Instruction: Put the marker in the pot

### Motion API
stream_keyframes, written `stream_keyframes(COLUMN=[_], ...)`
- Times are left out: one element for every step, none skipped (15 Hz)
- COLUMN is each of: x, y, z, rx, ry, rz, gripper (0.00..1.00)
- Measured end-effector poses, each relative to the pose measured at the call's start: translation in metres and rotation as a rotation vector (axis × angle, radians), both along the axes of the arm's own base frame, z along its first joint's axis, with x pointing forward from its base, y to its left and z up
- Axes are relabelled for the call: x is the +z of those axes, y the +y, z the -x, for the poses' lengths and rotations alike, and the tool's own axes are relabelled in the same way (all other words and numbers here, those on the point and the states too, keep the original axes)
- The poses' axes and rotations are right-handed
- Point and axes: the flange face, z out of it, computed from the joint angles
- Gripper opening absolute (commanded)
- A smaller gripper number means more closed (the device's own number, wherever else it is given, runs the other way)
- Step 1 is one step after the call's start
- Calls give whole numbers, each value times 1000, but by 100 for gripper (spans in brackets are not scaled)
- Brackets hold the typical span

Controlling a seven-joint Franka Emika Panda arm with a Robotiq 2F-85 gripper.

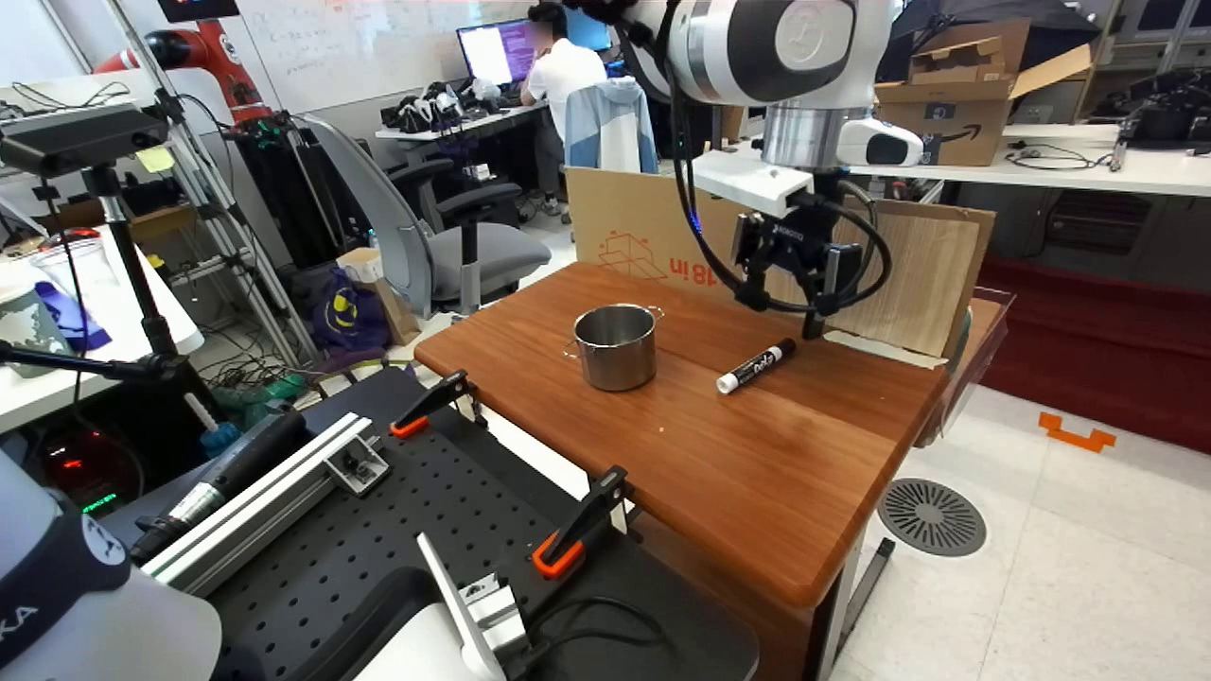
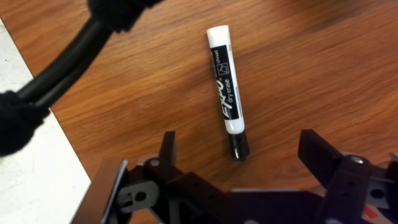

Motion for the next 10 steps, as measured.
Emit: stream_keyframes(x=[-7, -13, -18, -23, -28, -32, -36, -38, -40, -40], y=[2, 4, 6, 8, 10, 13, 14, 16, 16, 16], z=[-1, -1, -2, -2, -3, -4, -5, -6, -7, -8], rx=[0, 0, 3, 6, 9, 13, 15, 15, 17, 18], ry=[0, 1, 5, 9, 14, 20, 23, 25, 25, 25], rz=[10, 23, 34, 42, 50, 59, 68, 72, 76, 79], gripper=[100, 100, 100, 100, 100, 100, 75, 74, 68, 58])
